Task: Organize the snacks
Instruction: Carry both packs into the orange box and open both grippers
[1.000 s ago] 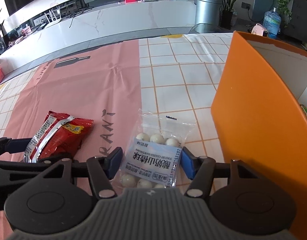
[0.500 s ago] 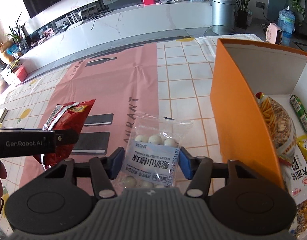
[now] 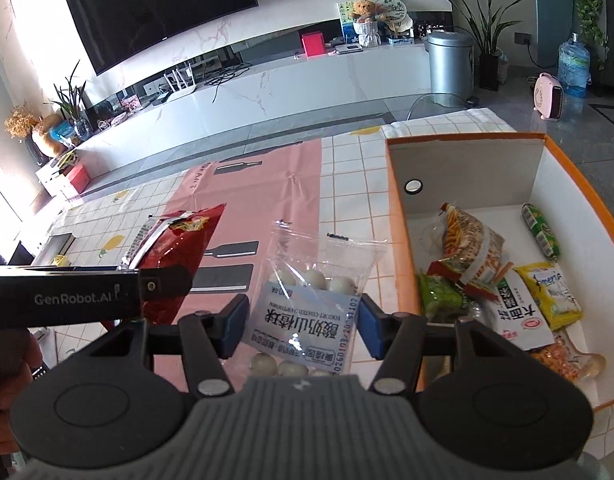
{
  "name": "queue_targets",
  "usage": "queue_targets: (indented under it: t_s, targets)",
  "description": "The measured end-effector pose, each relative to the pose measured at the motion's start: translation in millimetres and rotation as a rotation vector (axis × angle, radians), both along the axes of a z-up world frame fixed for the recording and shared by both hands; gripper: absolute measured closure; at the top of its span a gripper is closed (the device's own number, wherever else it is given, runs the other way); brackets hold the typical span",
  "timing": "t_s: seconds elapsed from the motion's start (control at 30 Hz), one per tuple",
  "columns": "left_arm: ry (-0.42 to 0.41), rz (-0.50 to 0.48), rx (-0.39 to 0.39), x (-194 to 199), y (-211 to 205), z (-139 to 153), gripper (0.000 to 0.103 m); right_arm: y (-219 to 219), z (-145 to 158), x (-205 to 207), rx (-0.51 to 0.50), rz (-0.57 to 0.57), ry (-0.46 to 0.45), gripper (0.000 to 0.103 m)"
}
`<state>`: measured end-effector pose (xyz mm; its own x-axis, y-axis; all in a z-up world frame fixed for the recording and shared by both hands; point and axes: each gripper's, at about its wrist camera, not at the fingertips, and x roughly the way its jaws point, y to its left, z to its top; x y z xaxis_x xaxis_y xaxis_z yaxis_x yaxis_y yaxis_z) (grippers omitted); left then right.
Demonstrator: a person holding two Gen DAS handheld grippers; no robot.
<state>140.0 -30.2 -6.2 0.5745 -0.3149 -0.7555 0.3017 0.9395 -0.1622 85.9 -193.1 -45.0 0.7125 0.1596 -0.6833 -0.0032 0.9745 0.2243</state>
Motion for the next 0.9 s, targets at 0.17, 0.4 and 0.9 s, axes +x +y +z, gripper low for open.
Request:
queue_targets:
  t_s: [0.17, 0.4, 0.9]
  targets:
    - [-0.016, -0.070, -0.031, -13.5, -33.3, 8.5, 0.023, -31.1, 15.1, -25.0, -0.062, -0.016, -0.017, 0.047]
    - [-0.018, -0.187, -0.018, -15.4, -89.6, 11.7, 0.023, -91.7, 28.3, -34.7, -0.138, -0.019, 0.018, 0.047]
    - [0.071, -0.422, 0.094, 9.0, -183.1, -16.1, 0.023, -163.4, -1.1, 2.3, -0.324, 0.169, 0.199, 0.047]
